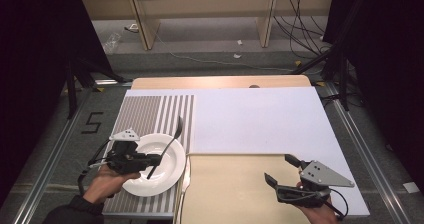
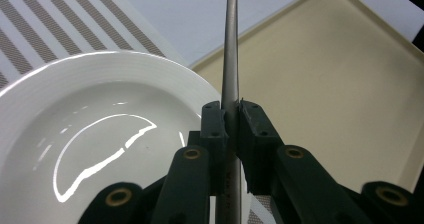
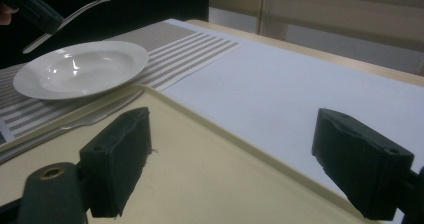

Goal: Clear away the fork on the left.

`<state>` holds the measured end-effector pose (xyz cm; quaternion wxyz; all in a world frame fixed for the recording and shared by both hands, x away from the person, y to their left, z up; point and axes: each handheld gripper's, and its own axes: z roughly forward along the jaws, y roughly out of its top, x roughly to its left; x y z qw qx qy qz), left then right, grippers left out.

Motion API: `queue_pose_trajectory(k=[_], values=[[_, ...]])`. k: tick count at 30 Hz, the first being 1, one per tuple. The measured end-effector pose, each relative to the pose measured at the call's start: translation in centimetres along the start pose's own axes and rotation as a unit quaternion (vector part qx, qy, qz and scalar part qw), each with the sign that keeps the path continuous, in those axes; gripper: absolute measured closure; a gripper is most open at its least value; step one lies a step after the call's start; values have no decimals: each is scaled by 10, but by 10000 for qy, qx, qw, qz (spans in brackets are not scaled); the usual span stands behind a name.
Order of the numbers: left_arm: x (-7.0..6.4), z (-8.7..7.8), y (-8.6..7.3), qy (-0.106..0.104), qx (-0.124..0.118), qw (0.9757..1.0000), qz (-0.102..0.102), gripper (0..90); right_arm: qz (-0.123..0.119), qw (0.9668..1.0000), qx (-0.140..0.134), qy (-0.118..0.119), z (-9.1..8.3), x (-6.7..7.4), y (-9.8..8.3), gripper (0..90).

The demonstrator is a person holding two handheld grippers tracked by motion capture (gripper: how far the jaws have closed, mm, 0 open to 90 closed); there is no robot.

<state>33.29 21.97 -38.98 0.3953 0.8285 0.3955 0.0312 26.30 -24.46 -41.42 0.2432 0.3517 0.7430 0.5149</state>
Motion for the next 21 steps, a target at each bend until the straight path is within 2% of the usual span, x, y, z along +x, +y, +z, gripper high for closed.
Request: queue_pose_trajectory(k=[7,11,16,21], values=[[-18,0,-8,-97,18,9998,152,811,-2,10000,-3,-3,0,0,0,169],[-34,4,-14,-215,46,9995,240,811,-4,10000,-6,-2,0,0,0,168],[-48,19,-22,-454,291,9981,302,811,0,10000,-12,-1,0,1,0,169],[-56,31,-26,-647,440,9964,325,811,-9,10000,-12,0,0,1,0,169]])
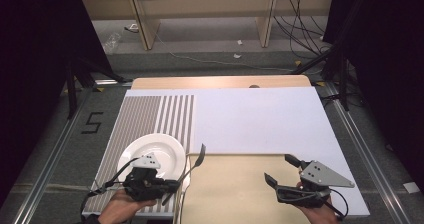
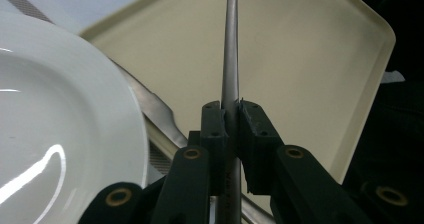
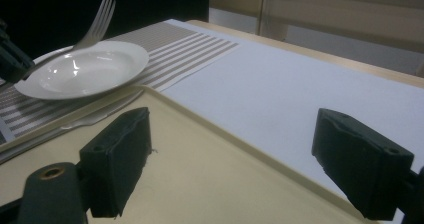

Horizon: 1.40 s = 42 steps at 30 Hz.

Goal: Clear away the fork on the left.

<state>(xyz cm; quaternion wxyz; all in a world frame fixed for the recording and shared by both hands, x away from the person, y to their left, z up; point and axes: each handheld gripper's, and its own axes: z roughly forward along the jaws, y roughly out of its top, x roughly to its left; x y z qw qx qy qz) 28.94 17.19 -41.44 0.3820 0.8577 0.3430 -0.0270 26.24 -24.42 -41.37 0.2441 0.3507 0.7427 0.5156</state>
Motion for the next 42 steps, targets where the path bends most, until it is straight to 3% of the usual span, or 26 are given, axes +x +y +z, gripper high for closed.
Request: queue_pose_trajectory(k=[7,15,26,35,42], values=[[-9,17,-3,-223,183,9995,-90,811,-9,10000,4,-4,0,0,0,169],[-17,32,-8,-227,318,9991,-189,811,-21,10000,54,-15,-1,0,1,169],[-26,48,-6,-153,619,9979,-52,811,-25,10000,35,2,0,1,1,169],[-25,62,-6,-108,828,9965,-65,811,-27,10000,46,5,1,1,0,169],[-28,73,-4,-49,1016,9948,40,810,-41,10000,46,6,1,1,0,169]])
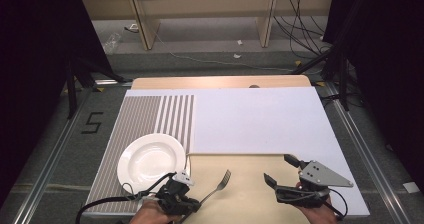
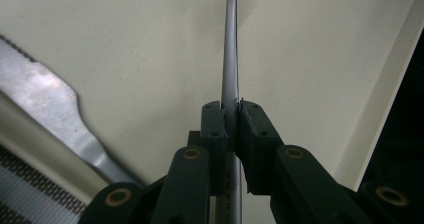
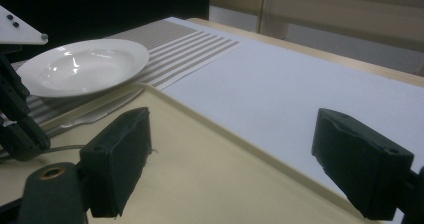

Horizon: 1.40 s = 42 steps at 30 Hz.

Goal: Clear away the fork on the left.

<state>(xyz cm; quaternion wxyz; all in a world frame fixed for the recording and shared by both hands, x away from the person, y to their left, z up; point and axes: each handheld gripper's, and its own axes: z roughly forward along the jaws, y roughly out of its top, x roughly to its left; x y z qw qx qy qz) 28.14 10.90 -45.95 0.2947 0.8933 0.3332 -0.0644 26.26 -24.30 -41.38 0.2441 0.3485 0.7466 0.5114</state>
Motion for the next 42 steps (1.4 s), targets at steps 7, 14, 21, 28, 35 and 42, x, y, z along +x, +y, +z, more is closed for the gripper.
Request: queue_pose_trajectory(k=[7,14,21,28,35,42], values=[[-13,14,9,58,245,9994,257,809,11,10000,15,-1,-1,0,0,169],[-15,20,9,182,334,9989,281,807,20,10000,-15,2,-1,-1,0,170],[-13,18,8,390,301,9983,306,804,14,10000,-12,11,0,0,0,170],[-15,17,7,436,203,9983,325,776,1,10000,-6,21,-1,0,0,170],[-22,4,15,515,-399,9970,426,445,-1,10000,13,21,-1,0,0,170],[-30,-1,20,643,-755,9925,717,268,-2,10000,16,23,-1,0,0,170]])
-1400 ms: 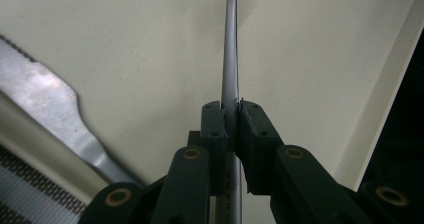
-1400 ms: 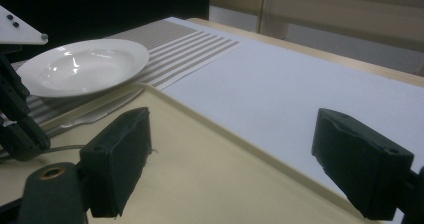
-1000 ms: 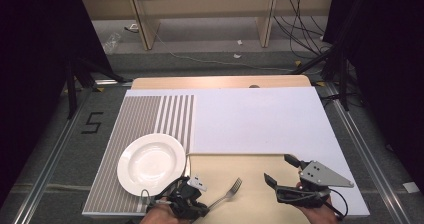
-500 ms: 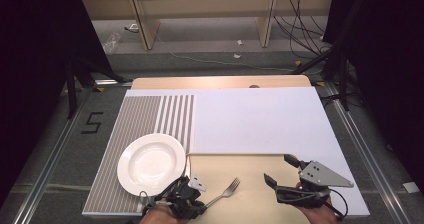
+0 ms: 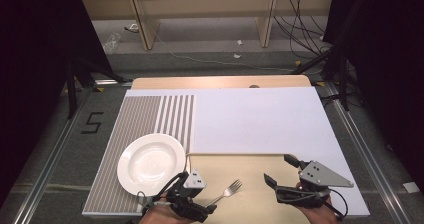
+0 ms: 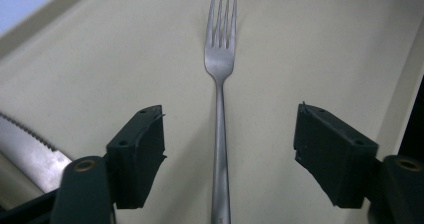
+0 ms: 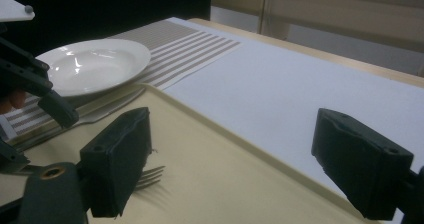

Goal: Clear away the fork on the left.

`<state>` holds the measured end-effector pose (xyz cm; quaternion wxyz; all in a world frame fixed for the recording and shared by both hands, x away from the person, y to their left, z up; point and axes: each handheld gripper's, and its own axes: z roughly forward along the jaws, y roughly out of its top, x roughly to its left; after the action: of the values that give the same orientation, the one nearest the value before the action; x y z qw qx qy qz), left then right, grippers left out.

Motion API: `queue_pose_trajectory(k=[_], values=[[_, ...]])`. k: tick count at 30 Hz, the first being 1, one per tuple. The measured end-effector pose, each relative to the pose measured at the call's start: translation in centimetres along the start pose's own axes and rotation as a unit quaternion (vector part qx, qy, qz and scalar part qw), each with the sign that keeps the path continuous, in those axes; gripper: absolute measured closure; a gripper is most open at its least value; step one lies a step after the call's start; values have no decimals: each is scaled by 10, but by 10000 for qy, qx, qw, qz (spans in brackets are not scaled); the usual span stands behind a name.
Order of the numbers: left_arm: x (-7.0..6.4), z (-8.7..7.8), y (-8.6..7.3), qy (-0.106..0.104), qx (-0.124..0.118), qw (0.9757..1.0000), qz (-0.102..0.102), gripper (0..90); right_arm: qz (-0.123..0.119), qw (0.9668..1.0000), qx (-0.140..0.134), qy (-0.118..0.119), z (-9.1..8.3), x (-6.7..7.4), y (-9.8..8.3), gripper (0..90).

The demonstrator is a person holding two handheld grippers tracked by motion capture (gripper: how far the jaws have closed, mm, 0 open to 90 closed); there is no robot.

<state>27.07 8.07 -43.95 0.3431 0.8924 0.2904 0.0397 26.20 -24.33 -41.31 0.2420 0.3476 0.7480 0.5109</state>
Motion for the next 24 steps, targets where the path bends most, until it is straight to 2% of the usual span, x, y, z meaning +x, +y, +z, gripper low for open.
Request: queue_pose_trajectory(k=[2,6,8,11,13,14,17,19,20,24], values=[[-2,1,3,-31,-35,10000,54,244,-9,10000,0,0,0,0,0,170],[-8,6,9,-34,30,9996,285,236,-9,10000,-14,-2,0,0,0,170],[-13,12,12,27,9,9986,522,333,-6,10000,-9,2,0,0,0,170],[-13,17,15,28,42,9982,604,380,-8,10000,-11,-3,0,0,0,170],[-14,21,17,15,32,9977,680,504,-3,10000,-5,0,0,0,0,170],[-14,24,18,3,40,9975,702,504,-3,10000,-5,0,0,0,0,170],[-15,30,19,-109,158,9969,769,622,0,10000,-28,-2,0,0,0,170],[-16,34,20,-106,225,9961,848,677,4,10000,-12,6,0,0,0,170],[-18,38,20,-74,289,9953,922,733,3,10000,-23,6,0,0,0,170],[-19,42,20,-69,383,9942,1002,803,3,10000,-35,4,0,0,0,170]])
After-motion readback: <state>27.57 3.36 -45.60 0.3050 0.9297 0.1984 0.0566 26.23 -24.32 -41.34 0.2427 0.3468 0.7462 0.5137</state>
